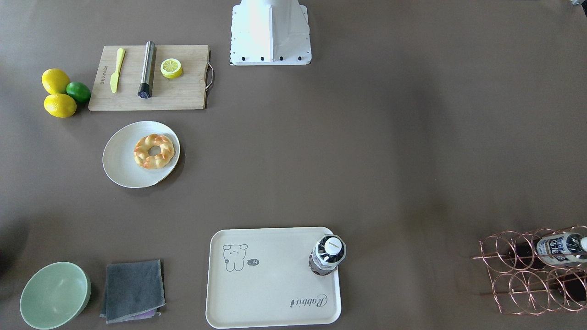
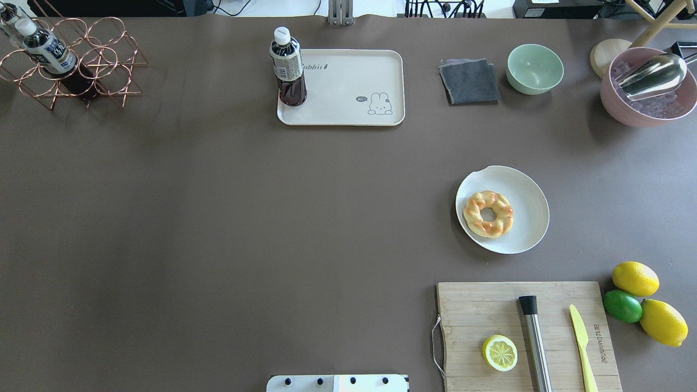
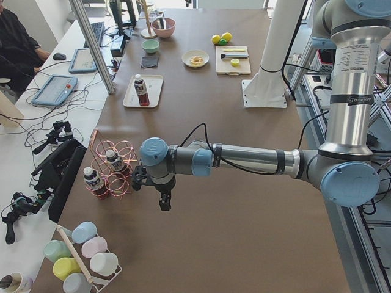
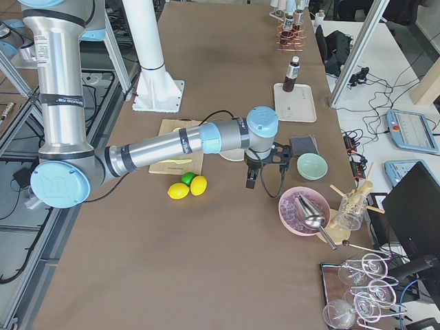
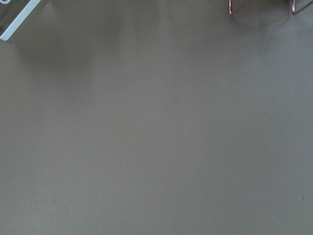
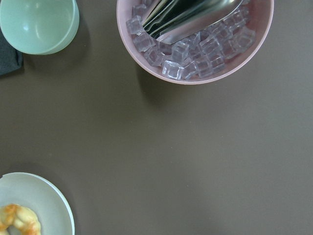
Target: Place donut on tray
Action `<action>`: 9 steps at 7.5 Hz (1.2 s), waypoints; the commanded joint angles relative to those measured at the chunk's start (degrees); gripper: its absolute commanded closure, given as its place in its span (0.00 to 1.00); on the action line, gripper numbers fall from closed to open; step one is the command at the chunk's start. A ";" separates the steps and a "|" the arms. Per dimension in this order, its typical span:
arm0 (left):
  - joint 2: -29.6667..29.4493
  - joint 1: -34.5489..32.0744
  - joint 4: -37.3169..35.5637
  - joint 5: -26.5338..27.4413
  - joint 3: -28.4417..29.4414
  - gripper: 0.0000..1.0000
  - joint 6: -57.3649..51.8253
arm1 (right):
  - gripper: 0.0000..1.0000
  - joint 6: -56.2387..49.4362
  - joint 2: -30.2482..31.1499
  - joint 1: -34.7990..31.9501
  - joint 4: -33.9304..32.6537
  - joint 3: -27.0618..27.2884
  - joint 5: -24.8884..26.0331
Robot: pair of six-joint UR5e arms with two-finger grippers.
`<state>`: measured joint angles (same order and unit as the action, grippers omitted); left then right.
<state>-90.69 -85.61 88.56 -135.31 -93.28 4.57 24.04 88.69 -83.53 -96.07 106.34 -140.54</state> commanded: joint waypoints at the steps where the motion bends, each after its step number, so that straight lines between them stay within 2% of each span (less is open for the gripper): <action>1: -0.54 0.09 -0.23 0.04 0.12 0.02 0.00 | 0.00 13.43 1.73 7.47 10.22 1.33 2.80; 3: -0.54 0.09 -0.23 0.04 0.12 0.02 0.00 | 0.00 22.08 5.95 12.76 26.56 -1.37 6.14; 5: -0.54 0.09 -0.23 0.04 -0.06 0.02 0.00 | 0.00 27.87 8.34 16.45 37.66 -4.99 7.55; 7: -0.54 0.09 -0.14 0.04 -0.06 0.02 0.00 | 0.00 35.44 8.60 23.12 42.00 -5.17 13.34; 9: -0.54 0.09 -0.06 0.04 -0.06 0.02 0.00 | 0.00 40.54 8.52 27.87 43.94 -5.18 16.16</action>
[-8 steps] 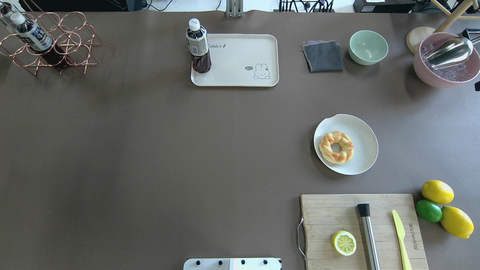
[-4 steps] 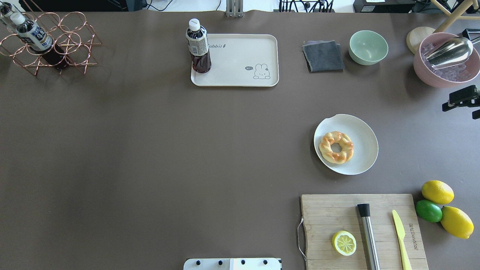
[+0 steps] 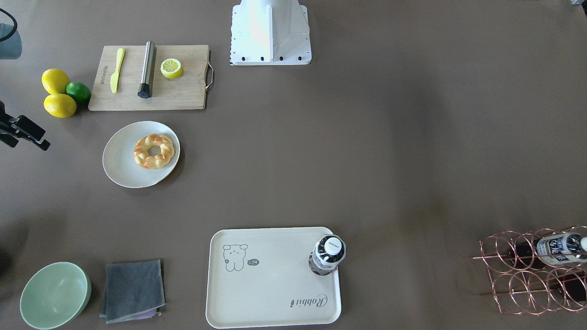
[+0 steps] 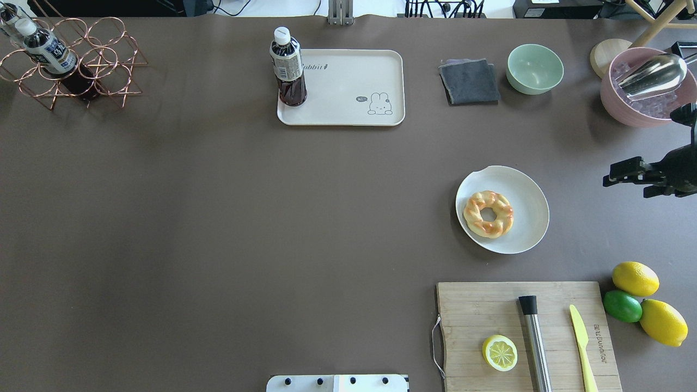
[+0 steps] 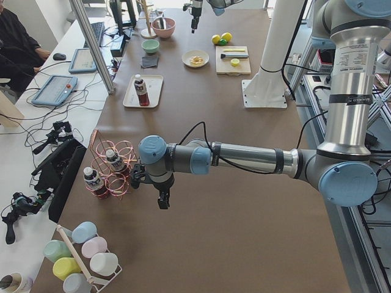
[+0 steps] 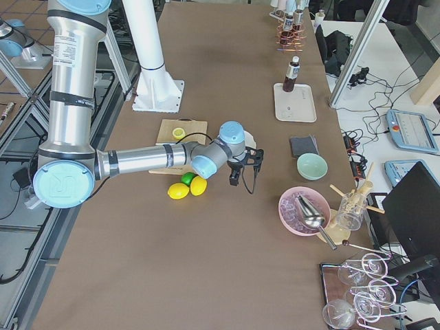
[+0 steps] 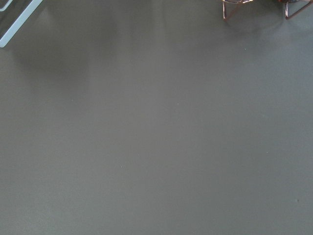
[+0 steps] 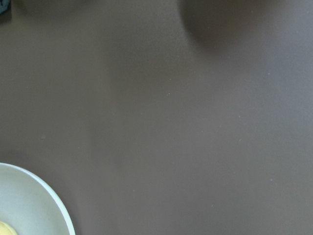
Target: Place donut on tray
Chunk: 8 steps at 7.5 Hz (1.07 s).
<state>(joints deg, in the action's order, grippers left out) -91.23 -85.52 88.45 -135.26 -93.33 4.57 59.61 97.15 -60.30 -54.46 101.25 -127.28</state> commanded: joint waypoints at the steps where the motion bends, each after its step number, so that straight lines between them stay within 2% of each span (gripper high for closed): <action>1: 0.00 0.00 0.06 0.00 0.08 0.02 0.00 | 0.00 8.73 -0.47 7.54 4.25 -0.09 4.57; 3: 0.00 0.00 0.06 0.09 0.43 0.02 0.00 | 0.00 10.95 -2.48 9.76 4.27 0.00 5.46; 6: 0.09 0.00 0.14 0.09 0.70 0.02 0.00 | 0.00 17.28 -5.65 16.96 4.18 -0.18 11.70; 8: 0.09 0.00 0.14 0.09 1.05 0.02 0.00 | 0.00 16.77 -5.84 17.15 4.10 -0.26 11.71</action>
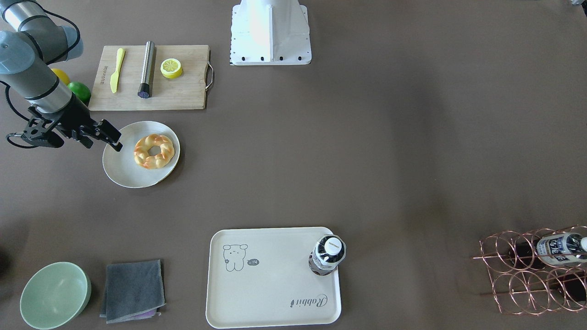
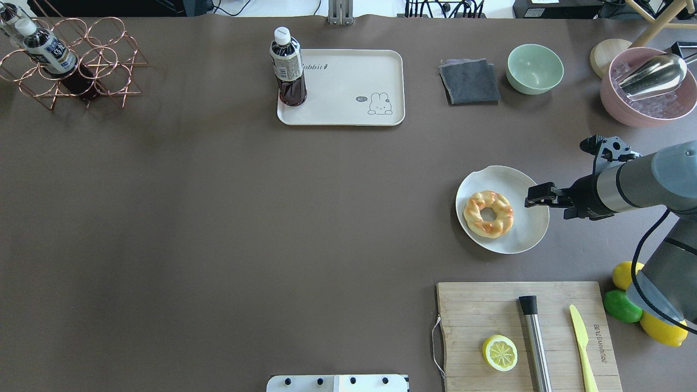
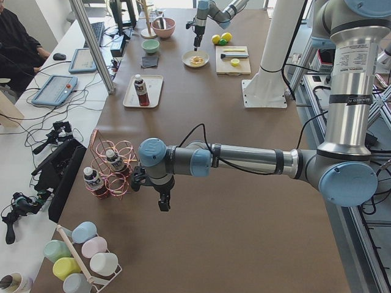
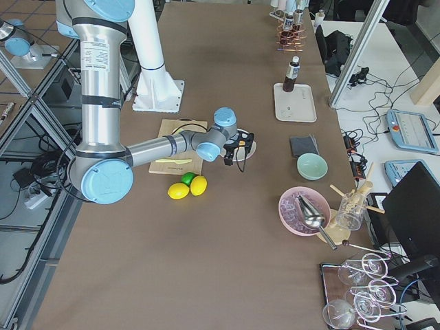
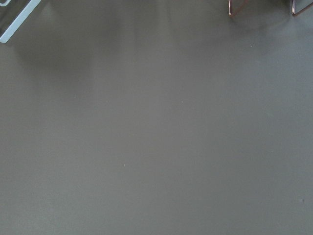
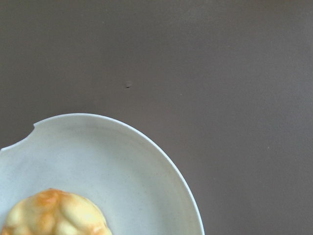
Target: Place donut on tray
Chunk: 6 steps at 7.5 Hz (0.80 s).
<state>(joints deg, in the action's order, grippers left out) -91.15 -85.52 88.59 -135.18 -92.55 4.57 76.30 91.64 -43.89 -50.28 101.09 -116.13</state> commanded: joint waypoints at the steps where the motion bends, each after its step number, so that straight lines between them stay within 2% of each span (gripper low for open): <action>1: 0.00 0.00 0.01 0.00 0.35 0.02 0.00 | 0.00 -0.09 -0.24 0.82 -0.09 -0.54 0.56; 4: 0.00 0.00 0.01 0.00 0.52 0.02 -0.08 | 0.00 -0.10 0.37 1.09 -0.17 -1.07 0.64; 5: 0.09 0.00 0.01 0.00 0.44 0.02 -0.09 | 0.06 -0.10 0.46 1.09 -0.09 -1.07 0.64; 6: 0.09 0.00 0.10 0.00 0.44 0.02 -0.09 | 0.36 -0.10 0.64 1.17 -0.17 -1.25 0.73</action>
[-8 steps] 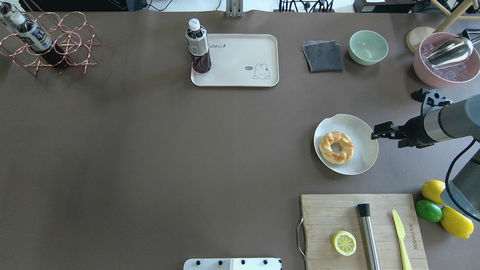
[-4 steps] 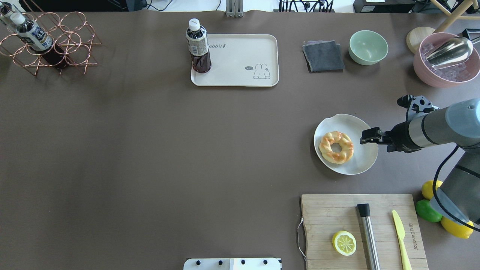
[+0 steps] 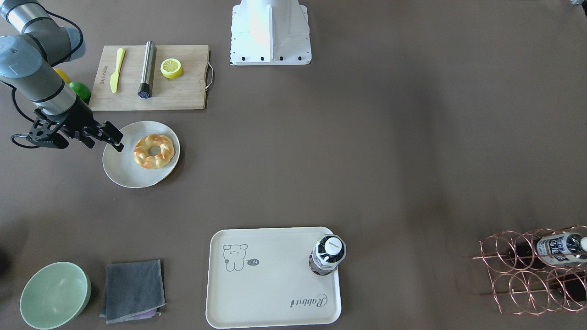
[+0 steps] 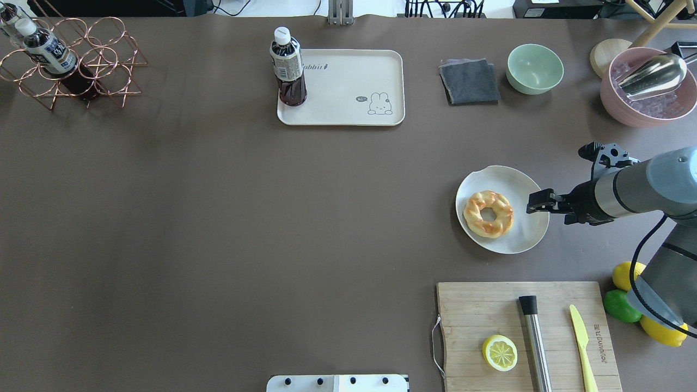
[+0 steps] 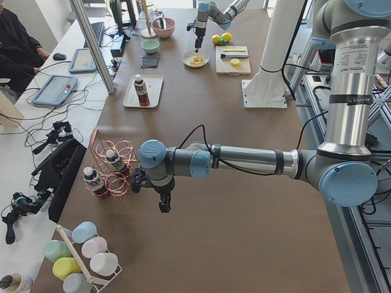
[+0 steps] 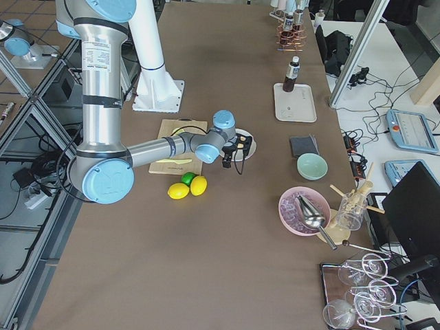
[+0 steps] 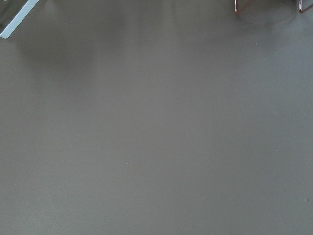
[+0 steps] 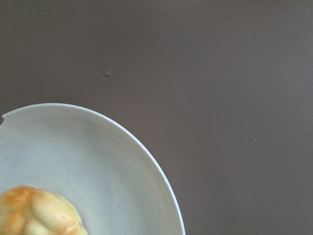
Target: Place donut on tray
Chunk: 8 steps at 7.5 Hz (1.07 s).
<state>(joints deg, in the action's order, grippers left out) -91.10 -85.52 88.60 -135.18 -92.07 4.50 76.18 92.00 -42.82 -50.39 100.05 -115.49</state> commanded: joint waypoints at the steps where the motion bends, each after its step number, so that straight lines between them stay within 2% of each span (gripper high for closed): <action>1: 0.04 0.00 0.08 0.00 -0.12 0.02 -0.02 | 0.62 0.02 0.37 0.19 -0.06 -1.07 1.04; 2: 0.04 0.00 0.08 0.00 -0.12 0.02 -0.02 | 0.95 0.02 0.37 0.19 0.03 -1.34 1.49; 3: 0.04 0.00 0.08 0.00 -0.12 0.02 -0.02 | 1.00 0.02 0.37 0.19 0.03 -1.26 1.84; 5: -0.05 0.00 0.08 0.00 -0.12 0.02 -0.02 | 1.00 0.63 0.11 -0.42 -0.14 -0.21 1.32; 6: -0.05 0.00 0.08 0.00 -0.30 0.02 -0.02 | 1.00 0.72 0.11 -2.16 -0.14 0.41 -0.77; 8: -0.05 0.00 0.00 0.00 -0.12 0.02 -0.02 | 1.00 0.72 -0.07 -9.00 0.03 2.60 -9.45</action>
<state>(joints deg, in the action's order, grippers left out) -91.14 -85.52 88.68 -135.18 -92.28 4.49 76.84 92.04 -46.23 -50.52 100.93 -117.98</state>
